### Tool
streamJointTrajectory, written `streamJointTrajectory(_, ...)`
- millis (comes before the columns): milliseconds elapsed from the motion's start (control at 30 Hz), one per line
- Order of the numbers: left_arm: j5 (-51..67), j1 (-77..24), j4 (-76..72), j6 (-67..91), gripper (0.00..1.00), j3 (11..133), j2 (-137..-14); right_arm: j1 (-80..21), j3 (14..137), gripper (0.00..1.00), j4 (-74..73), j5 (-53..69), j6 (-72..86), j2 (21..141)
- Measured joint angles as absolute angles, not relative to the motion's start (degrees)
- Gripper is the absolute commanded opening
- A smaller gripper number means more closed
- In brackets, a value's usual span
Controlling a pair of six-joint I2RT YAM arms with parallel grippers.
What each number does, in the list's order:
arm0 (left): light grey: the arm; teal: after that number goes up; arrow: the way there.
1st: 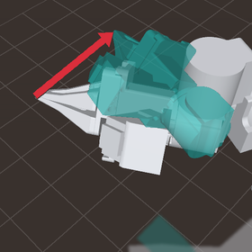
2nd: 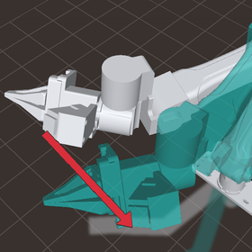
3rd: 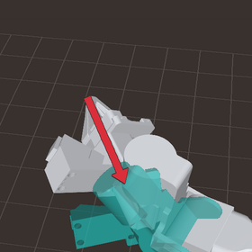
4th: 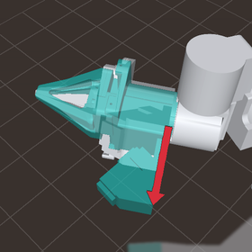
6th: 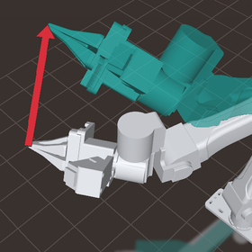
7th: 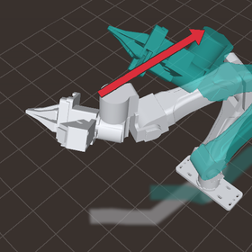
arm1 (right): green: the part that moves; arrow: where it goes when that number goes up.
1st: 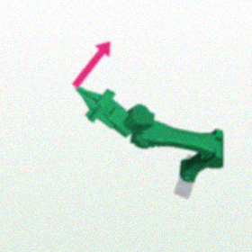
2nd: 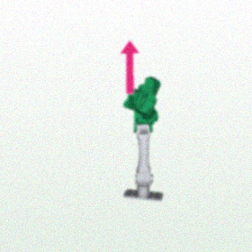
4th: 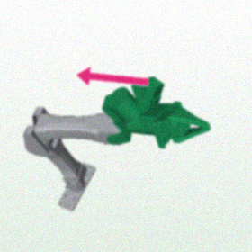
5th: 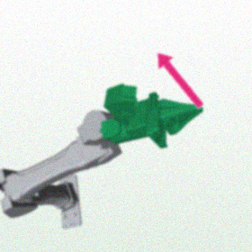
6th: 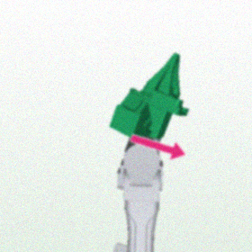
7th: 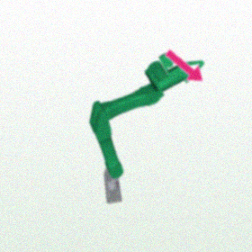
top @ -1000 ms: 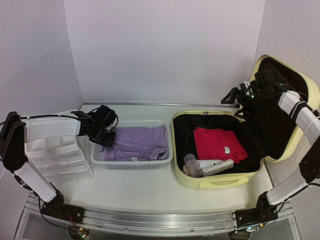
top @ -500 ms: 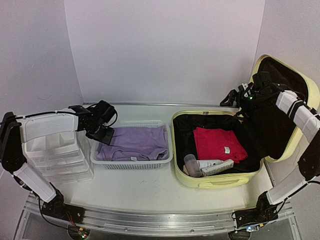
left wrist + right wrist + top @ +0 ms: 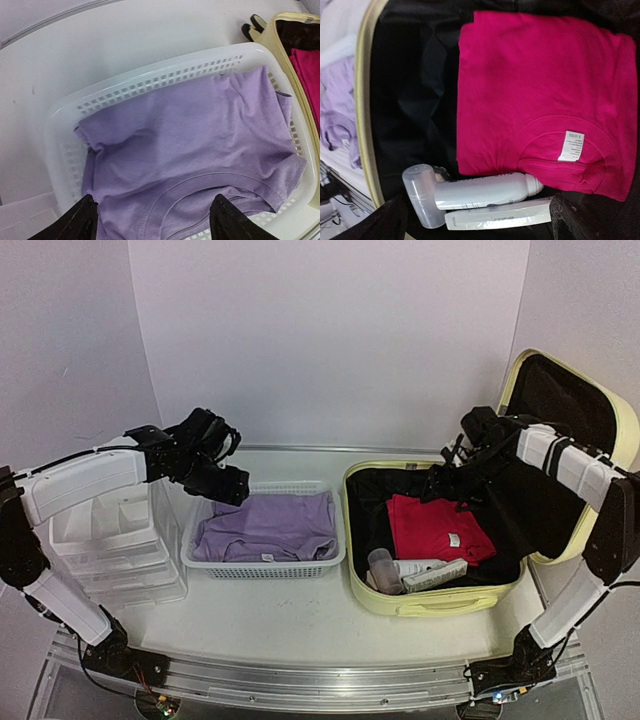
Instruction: Open, take out, and arrange the luggage
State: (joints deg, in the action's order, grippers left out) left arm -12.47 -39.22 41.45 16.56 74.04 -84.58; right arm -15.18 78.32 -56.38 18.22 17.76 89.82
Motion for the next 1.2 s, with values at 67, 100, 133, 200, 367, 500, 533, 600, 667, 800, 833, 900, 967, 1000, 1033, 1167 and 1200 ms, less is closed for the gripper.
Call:
streamJointTrajectory(67,-9.26,-39.22,39.97,16.84,0.79,74.02,-85.71,-18.70,78.32,0.98,-56.88,14.92,17.61,91.70)
streamJointTrajectory(100,-7.44,-39.22,39.09,17.04,0.80,74.02,-86.17,-20.51,78.35,0.97,-57.10,12.88,17.67,93.01)
streamJointTrajectory(133,-5.78,-39.22,38.02,17.45,0.79,74.02,-86.46,-22.22,78.39,0.96,-57.28,11.05,17.89,94.43)
streamJointTrajectory(200,-2.70,-39.42,35.90,18.06,0.80,74.02,-86.78,-24.75,78.74,0.93,-57.84,7.88,18.59,97.49)
streamJointTrajectory(367,2.22,-40.36,32.67,18.61,0.80,74.02,-87.90,-29.17,83.15,0.80,-57.60,0.08,21.74,107.37)
streamJointTrajectory(500,4.45,-41.04,31.77,18.92,0.80,73.47,-88.31,-30.09,84.16,0.75,-54.33,-1.21,24.91,111.13)
streamJointTrajectory(533,4.82,-41.12,31.42,19.00,0.80,73.12,-88.31,-30.09,84.38,0.74,-53.43,-1.13,25.63,111.68)
streamJointTrajectory(600,5.41,-41.21,30.87,19.11,0.80,72.10,-88.27,-30.02,84.82,0.72,-51.29,-0.69,27.03,112.77)
streamJointTrajectory(667,5.82,-41.21,30.85,19.14,0.80,71.20,-88.25,-29.95,85.43,0.66,-49.60,0.01,28.16,114.04)
streamJointTrajectory(800,6.00,-41.21,30.81,19.14,0.80,70.15,-88.16,-29.91,86.17,0.60,-47.35,1.06,29.47,116.81)
streamJointTrajectory(833,6.04,-41.21,30.63,19.14,0.80,70.02,-88.07,-29.91,86.21,0.58,-47.11,1.17,29.67,117.45)
streamJointTrajectory(900,6.11,-41.21,30.35,19.11,0.80,69.95,-88.03,-29.93,86.21,0.52,-46.83,1.23,29.89,118.48)
streamJointTrajectory(967,6.13,-41.21,30.17,19.14,0.80,69.95,-88.03,-29.93,86.21,0.44,-46.74,0.95,30.00,119.02)
streamJointTrajectory(1000,6.13,-41.21,29.98,19.11,0.80,69.95,-88.03,-29.91,86.21,0.41,-46.74,0.75,30.09,119.09)
streamJointTrajectory(1033,6.17,-41.21,29.87,19.11,0.80,69.95,-88.03,-29.89,86.21,0.36,-46.76,0.54,30.22,119.09)
streamJointTrajectory(1167,6.46,-41.21,29.87,19.11,0.80,69.95,-88.03,-29.93,86.32,0.13,-46.63,0.23,30.13,118.87)
streamJointTrajectory(1200,6.52,-41.21,29.85,19.11,0.80,69.95,-88.03,-29.93,86.48,0.08,-47.00,-0.38,29.93,118.45)
